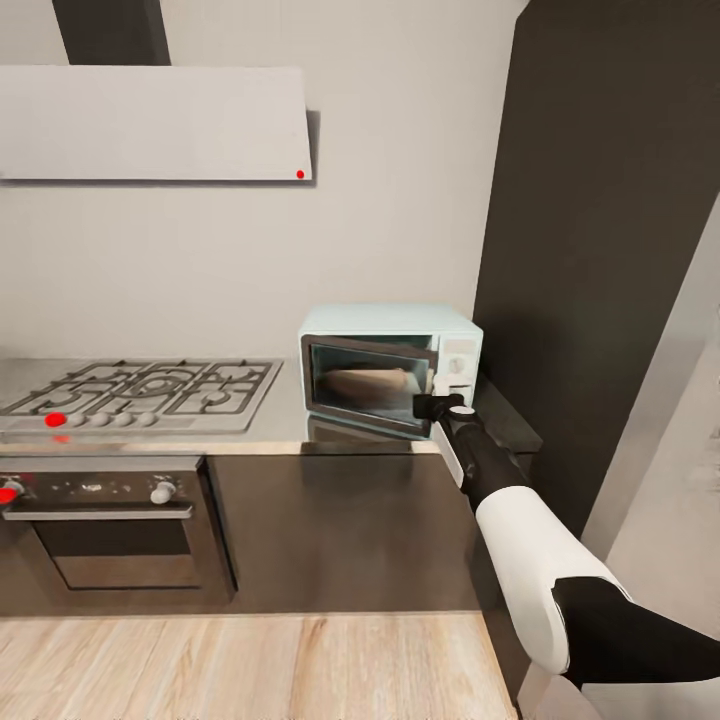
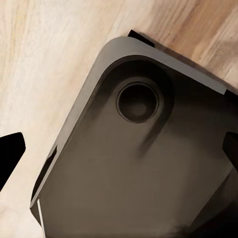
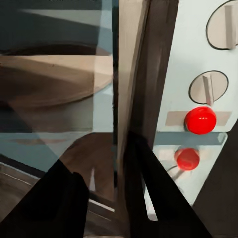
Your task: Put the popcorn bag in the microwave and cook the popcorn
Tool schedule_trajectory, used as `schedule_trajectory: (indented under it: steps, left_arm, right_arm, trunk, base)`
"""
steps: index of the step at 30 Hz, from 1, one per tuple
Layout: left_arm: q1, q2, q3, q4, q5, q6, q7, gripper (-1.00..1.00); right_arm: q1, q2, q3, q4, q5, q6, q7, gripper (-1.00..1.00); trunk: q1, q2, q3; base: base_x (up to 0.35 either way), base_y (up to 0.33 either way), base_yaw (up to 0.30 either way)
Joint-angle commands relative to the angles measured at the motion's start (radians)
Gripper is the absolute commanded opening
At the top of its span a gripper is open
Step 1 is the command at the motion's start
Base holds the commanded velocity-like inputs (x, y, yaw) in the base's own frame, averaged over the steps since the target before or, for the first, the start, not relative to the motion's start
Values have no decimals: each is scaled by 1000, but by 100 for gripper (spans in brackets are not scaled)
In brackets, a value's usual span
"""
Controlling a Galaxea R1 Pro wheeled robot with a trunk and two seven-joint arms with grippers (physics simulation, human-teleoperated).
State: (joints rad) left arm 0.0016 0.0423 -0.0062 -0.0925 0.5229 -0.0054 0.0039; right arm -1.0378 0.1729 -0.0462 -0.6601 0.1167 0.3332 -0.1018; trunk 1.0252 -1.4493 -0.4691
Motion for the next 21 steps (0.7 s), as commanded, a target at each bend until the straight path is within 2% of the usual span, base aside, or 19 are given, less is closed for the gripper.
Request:
schedule_trajectory:
  steps: [1, 9, 10, 18, 20, 21]
  left_arm:
    - [0, 0, -1, -1, 3, -1, 1, 100]
    - [0, 1, -1, -1, 2, -1, 0, 100]
    - [0, 1, -1, -1, 2, -1, 0, 100]
    - [0, 1, -3, -1, 2, -1, 1, 100]
    - [0, 1, -3, -1, 2, -1, 0, 100]
    - [0, 1, -4, -1, 2, -1, 0, 100]
  right_arm:
    - [-1, 2, 5, -1, -9, 6, -12, -100]
    - [-1, 2, 5, 2, -9, 6, -10, -100]
    - [-1, 2, 5, 3, -9, 6, -7, 100]
    - [0, 2, 5, 3, -9, 17, 1, 100]
    - [42, 2, 5, 3, -9, 21, 3, 100]
    - [99, -10, 6, 2, -7, 25, 4, 100]
  trunk:
    - [0, -1, -1]
    - [0, -1, -1]
    - [0, -1, -1]
    - [0, -1, -1]
    - [0, -1, -1]
    - [0, -1, -1]
  base:
    - [-16, 2, 0]
    - [-2, 0, 0]
    - [0, 0, 0]
    - [0, 0, 0]
    - [0, 0, 0]
    - [0, 0, 0]
